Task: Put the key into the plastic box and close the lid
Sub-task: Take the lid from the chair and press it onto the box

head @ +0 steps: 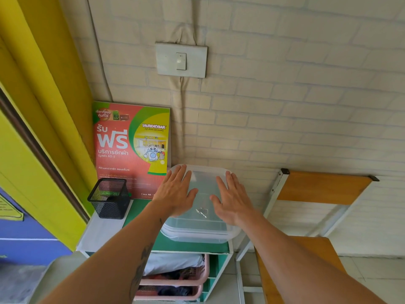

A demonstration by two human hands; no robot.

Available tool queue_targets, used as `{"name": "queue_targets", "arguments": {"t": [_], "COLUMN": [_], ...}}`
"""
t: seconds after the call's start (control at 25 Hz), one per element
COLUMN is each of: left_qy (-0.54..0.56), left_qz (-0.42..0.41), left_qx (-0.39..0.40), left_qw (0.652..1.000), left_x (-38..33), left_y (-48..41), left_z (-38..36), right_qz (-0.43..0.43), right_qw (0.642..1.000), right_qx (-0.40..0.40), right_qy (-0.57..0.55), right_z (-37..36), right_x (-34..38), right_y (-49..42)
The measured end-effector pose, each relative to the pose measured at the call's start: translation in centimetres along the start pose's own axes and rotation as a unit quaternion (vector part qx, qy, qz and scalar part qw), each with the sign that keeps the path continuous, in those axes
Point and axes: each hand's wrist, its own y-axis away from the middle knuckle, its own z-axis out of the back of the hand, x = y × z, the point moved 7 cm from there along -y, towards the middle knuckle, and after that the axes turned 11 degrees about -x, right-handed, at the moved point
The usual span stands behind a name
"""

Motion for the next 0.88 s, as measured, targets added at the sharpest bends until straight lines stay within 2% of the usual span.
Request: {"name": "queue_targets", "arguments": {"t": [0.24, 0.88], "left_qy": [-0.023, -0.032], "left_qz": [0.007, 0.008], "left_qx": [0.0, 0.018], "left_qw": [1.0, 0.999], "left_x": [0.2, 0.4], "left_y": [0.3, 0.1], "left_z": [-1.1, -1.3], "right_qz": [0.01, 0.003], "right_qw": [1.0, 0.999], "right_qx": [-0.019, 0.015], "right_qy": [0.01, 0.037], "right_z": [-0.8, -0.9], "right_x": [-0.3, -0.5], "right_y": [0.2, -0.1]}}
